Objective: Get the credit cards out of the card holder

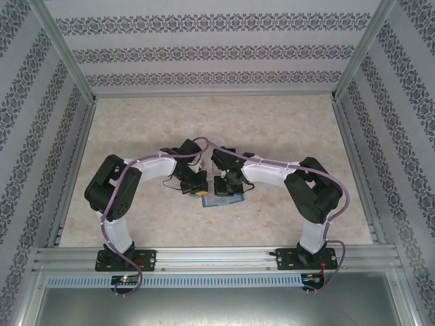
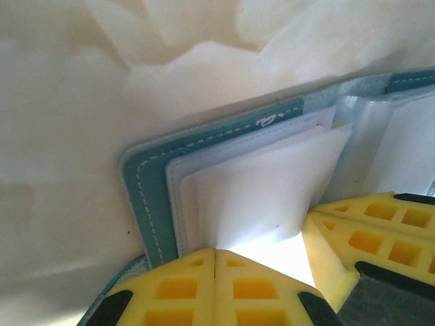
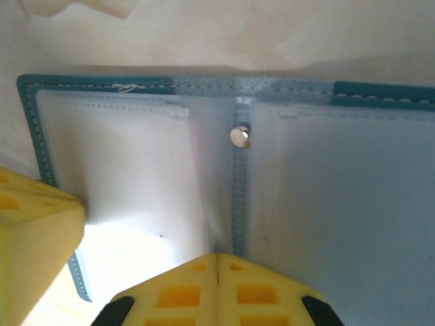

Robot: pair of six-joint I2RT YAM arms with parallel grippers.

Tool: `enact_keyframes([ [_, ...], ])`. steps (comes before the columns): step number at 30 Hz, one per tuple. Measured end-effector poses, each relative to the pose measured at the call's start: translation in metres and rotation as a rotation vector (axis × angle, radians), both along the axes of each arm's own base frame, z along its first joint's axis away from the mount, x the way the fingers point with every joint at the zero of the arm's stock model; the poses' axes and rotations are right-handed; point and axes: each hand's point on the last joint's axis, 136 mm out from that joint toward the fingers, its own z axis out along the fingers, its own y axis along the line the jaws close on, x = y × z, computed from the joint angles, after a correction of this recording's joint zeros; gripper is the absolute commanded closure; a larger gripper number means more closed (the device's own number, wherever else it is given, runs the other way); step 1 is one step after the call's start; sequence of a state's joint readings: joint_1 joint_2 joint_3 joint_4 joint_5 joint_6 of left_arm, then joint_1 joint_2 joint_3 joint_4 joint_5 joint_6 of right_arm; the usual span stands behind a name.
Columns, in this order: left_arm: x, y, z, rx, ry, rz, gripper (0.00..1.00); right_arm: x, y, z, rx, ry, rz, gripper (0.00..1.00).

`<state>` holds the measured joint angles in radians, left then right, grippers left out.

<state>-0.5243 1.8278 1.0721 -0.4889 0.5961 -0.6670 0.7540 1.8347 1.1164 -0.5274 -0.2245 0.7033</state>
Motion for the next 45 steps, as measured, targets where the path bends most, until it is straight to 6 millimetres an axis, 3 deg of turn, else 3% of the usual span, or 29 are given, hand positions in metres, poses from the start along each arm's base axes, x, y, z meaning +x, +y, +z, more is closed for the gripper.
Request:
enact_keyframes([
  [5, 0.004, 0.002, 0.008, 0.007, -0.036, 0.007, 0.88, 0.001, -0.002, -0.001, 0.000, 0.002, -0.006, 1.00],
  [13, 0.005, 0.007, 0.011, 0.036, -0.051, 0.022, 1.00, 0.000, -0.002, -0.002, 0.000, 0.000, -0.003, 1.00],
  [32, 0.005, 0.009, -0.003, 0.066, -0.017, 0.024, 1.00, 0.001, -0.002, -0.002, 0.010, 0.007, -0.007, 1.00],
  [45, 0.004, 0.000, 0.002, 0.006, 0.002, 0.025, 1.00, 0.000, -0.002, -0.002, 0.013, 0.008, -0.006, 1.00],
])
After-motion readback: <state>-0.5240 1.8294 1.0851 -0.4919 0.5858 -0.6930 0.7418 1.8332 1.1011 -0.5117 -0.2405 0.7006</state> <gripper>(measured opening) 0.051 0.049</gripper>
